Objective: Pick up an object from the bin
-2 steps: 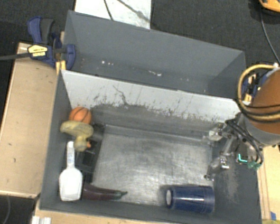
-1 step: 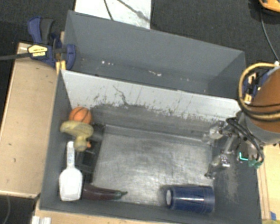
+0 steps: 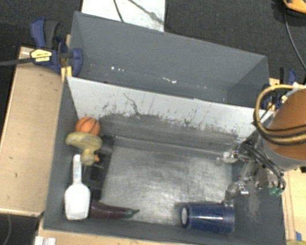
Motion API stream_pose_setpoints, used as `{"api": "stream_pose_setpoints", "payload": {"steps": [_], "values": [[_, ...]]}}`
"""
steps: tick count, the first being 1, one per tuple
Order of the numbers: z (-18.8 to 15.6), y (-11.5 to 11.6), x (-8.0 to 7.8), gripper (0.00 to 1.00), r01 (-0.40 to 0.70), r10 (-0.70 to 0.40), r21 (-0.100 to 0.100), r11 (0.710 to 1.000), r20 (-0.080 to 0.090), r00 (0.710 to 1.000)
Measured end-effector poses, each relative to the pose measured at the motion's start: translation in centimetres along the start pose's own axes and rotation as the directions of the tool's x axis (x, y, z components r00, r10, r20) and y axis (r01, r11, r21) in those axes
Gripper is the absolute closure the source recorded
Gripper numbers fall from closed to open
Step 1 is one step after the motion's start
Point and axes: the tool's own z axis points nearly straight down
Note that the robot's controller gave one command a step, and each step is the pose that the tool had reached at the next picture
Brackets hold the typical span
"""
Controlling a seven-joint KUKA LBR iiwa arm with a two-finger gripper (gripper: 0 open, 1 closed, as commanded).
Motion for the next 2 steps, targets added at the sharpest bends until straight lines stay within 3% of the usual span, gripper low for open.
{"api": "stream_pose_setpoints", "payload": {"steps": [1, 2], "values": [[3.3, -0.1, 2.9, 0.0, 0.17, -0.17, -0.001, 0.985, -0.002, 0.985], [4.9, -0.2, 2.8, 1.0, 0.163, -0.163, 0.006, 0.987, 0.02, 0.986]]}}
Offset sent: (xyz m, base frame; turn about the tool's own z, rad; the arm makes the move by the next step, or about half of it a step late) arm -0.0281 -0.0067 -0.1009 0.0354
